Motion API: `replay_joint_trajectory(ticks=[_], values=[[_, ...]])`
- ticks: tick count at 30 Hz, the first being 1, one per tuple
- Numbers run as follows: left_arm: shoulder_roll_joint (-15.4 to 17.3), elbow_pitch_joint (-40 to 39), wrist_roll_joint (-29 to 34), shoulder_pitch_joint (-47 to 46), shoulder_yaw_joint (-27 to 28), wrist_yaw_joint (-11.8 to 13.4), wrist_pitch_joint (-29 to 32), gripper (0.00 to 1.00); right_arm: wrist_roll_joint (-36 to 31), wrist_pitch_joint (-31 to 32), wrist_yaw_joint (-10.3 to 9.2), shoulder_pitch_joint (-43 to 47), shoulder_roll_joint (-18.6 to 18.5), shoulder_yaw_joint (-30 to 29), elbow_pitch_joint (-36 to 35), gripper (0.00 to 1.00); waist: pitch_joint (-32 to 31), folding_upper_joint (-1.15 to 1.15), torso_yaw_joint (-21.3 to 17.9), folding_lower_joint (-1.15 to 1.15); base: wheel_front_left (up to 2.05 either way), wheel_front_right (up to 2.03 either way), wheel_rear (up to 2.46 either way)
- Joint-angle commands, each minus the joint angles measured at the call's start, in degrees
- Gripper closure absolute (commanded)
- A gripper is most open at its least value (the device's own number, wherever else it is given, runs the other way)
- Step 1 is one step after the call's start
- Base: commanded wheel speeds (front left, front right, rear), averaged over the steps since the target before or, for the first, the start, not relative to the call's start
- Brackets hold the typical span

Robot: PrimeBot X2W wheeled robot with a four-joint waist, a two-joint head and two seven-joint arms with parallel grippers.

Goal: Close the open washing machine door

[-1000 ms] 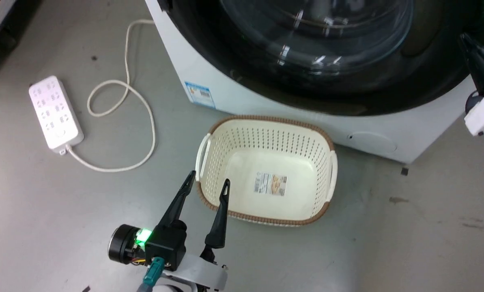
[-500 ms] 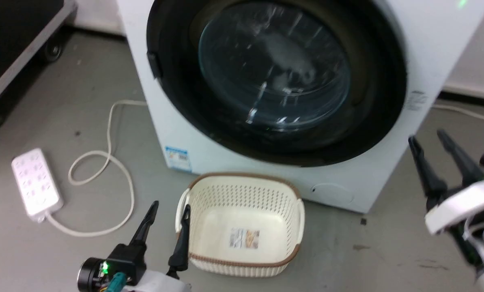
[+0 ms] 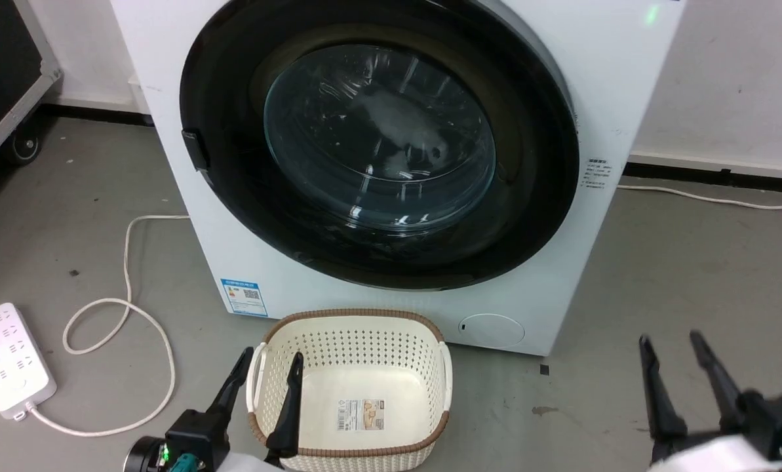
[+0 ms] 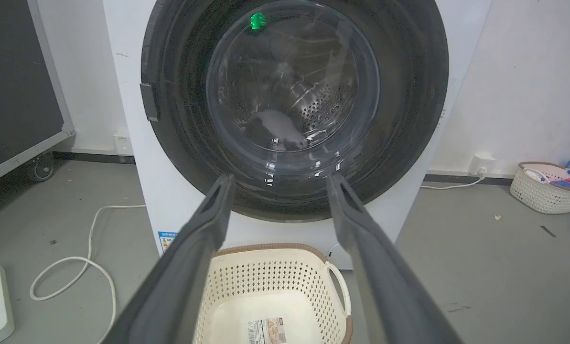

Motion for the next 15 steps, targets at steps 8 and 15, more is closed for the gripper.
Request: replay_joint_trajectory(ticks=[8, 15], values=[[0.5, 1.1, 1.6, 1.2, 0.2, -0.1, -0.2, 0.00, -1.2, -0.6, -0.04, 5.6, 2.1, -0.3, -3.2, 0.00, -0.4, 0.00, -0.5, 0.01, 0.00, 0.00, 0.00], [0.1, 2.4, 1.1, 1.3, 0.5, 0.5, -0.2, 0.00, 0.0, -0.7, -0.04, 5.7, 2.1, 0.5, -2.7, 0.00, -0.5, 0.00, -0.7, 0.01, 0.00, 0.00, 0.00]])
